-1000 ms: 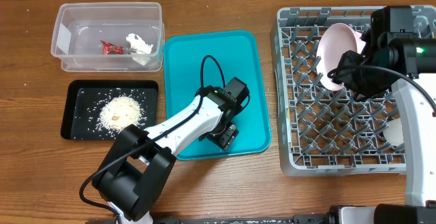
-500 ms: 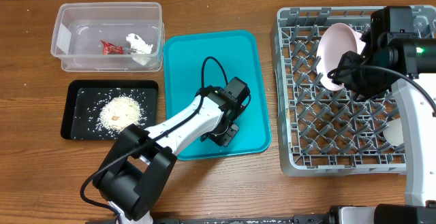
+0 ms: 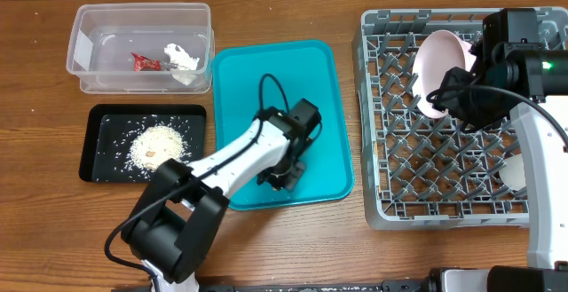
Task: Sort waste into correct bins and load items into the dishwasher
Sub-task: 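Grasp the brown food scrap with the left gripper and lift it, then carry the food scrap to the black rice tray and release it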
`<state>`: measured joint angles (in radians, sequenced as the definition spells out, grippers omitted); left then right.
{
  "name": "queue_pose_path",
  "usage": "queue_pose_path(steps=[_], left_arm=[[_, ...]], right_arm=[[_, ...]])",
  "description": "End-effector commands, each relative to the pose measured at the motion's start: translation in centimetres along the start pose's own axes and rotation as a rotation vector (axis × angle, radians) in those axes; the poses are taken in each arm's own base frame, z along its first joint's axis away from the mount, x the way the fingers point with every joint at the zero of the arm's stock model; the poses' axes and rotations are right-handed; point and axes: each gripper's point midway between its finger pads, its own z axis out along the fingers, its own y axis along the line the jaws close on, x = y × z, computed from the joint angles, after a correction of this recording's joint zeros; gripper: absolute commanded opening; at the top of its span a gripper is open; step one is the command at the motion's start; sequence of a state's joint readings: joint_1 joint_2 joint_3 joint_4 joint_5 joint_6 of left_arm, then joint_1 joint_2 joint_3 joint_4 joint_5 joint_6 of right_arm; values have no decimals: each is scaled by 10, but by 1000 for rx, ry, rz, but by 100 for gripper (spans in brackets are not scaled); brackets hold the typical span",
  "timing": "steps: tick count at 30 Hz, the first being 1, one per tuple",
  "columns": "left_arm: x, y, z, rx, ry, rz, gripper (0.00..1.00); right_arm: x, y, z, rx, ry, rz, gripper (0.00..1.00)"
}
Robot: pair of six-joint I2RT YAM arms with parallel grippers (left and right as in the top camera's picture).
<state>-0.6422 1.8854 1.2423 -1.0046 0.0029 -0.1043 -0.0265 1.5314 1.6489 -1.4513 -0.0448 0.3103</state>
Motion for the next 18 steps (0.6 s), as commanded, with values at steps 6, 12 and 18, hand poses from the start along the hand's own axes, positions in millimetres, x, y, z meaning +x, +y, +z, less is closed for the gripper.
queue_pose_path(steps=[6,12,18], left_arm=[[-26,82,-71,9,-180,-319,4],[4,158,-91,5,-212,-615,4],[50,232,-81,-7,-186,-933,4]], right_arm=[[0,0,-3,-2,-4,3,52],[0,0,-3,-2,-5,3,52],[0,0,-3,-2,-4,3,52]])
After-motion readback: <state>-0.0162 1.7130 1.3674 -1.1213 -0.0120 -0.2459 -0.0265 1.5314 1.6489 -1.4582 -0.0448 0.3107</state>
